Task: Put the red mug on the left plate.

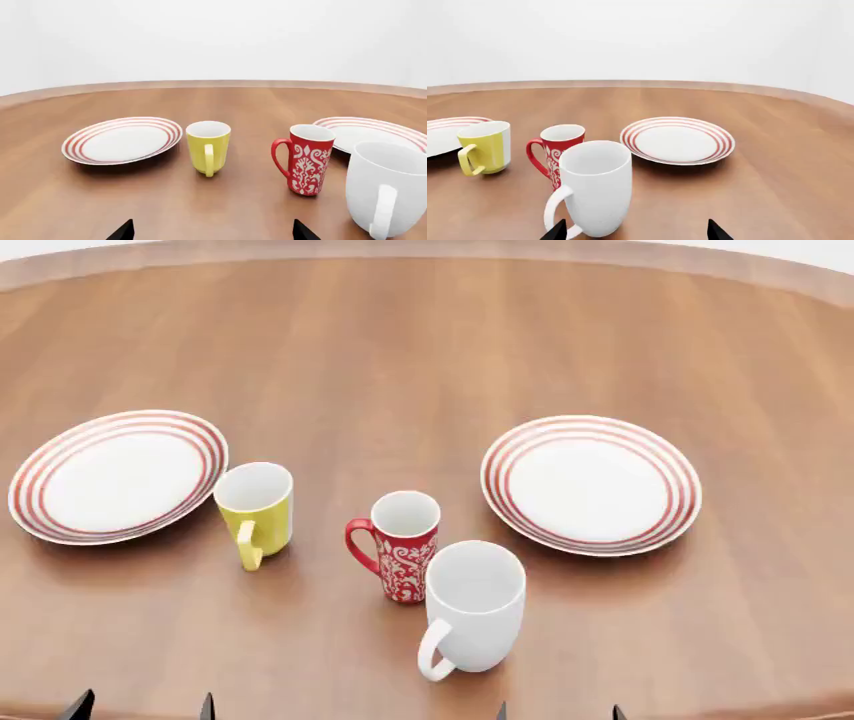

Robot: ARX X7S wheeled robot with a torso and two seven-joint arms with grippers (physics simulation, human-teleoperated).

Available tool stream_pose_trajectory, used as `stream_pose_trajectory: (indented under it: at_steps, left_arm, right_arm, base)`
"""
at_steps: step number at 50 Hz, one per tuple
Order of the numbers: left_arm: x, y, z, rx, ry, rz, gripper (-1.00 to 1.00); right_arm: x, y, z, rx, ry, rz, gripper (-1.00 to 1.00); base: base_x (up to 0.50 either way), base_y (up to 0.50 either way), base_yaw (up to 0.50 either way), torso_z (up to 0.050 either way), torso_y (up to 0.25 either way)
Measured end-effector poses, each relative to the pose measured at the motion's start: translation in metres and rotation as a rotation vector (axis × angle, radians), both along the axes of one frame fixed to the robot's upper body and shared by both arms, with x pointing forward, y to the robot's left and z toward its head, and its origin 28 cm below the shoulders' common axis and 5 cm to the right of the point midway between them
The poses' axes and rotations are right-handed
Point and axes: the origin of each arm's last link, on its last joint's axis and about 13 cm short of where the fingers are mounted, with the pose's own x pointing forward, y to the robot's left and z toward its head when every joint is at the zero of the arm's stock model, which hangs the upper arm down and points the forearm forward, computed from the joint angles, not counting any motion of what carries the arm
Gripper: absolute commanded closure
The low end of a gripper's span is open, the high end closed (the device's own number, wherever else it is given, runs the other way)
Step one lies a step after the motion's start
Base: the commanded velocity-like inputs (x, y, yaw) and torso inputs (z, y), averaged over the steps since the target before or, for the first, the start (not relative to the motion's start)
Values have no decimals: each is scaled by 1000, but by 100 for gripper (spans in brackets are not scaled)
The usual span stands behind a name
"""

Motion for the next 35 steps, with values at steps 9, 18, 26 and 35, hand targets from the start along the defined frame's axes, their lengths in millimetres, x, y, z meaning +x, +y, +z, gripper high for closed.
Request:
stream_pose_trajectory:
  at_steps: [9, 18, 26, 35]
  left_arm:
    - [1, 0, -1, -3, 1, -2, -100]
    - [0, -1, -1, -2, 4, -10, -100]
    - [0, -1, -1, 3, 4, -18, -100]
    - [0, -2, -2, 7, 5, -25, -100]
  right_arm:
    - [1, 0, 0, -7, 2, -8, -100]
    - [0, 0, 0, -24, -4, -6, -100]
    - [0, 1, 1, -27, -10, 0, -100]
    - [-1, 2, 1, -24, -14, 6, -100]
  base:
    - [0, 5, 0, 0, 0]
    - [121, 376, 0, 0, 0]
    - [222, 500, 0, 0, 0]
    - [227, 500, 0, 0, 0]
